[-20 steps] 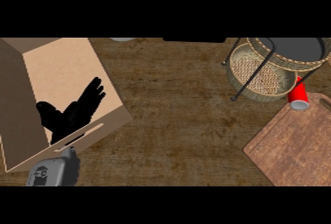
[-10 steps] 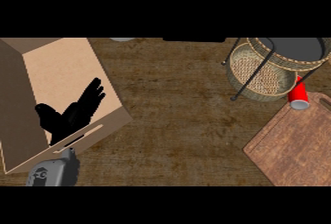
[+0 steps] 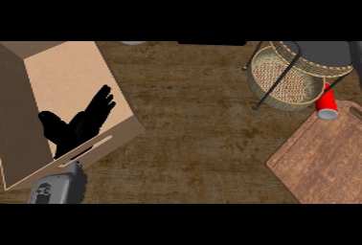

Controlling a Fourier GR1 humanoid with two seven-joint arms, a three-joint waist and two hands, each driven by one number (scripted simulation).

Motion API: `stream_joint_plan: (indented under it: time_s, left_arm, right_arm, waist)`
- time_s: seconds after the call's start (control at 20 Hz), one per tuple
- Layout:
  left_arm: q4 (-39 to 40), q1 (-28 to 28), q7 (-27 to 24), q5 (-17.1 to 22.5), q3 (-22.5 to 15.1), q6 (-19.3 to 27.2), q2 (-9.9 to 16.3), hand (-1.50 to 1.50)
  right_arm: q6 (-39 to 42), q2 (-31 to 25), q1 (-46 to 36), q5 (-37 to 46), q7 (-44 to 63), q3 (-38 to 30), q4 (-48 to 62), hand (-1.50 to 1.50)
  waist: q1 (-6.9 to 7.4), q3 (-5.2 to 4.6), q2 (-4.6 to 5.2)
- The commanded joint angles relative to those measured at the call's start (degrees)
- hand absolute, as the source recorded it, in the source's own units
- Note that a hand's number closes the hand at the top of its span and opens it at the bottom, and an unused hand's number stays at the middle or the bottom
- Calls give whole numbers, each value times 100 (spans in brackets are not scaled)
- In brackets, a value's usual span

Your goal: Pick the cupcake from the cutting board and place it in the tiered basket

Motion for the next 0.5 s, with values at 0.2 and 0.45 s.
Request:
stream_joint_plan:
  time_s: [0.2, 0.45]
  left_arm:
    - [-59, 24, 229, 148, -371, -185, -30, 0]
    - [173, 92, -44, 54, -402, -114, -29, 0]
  right_arm:
    - [-596, 743, -517, -97, -1279, -202, 1039, -150]
    - [-1230, 624, -773, -92, -1826, -504, 1264, -150]
  waist:
    - [-16, -16, 8]
    - [-73, -18, 7]
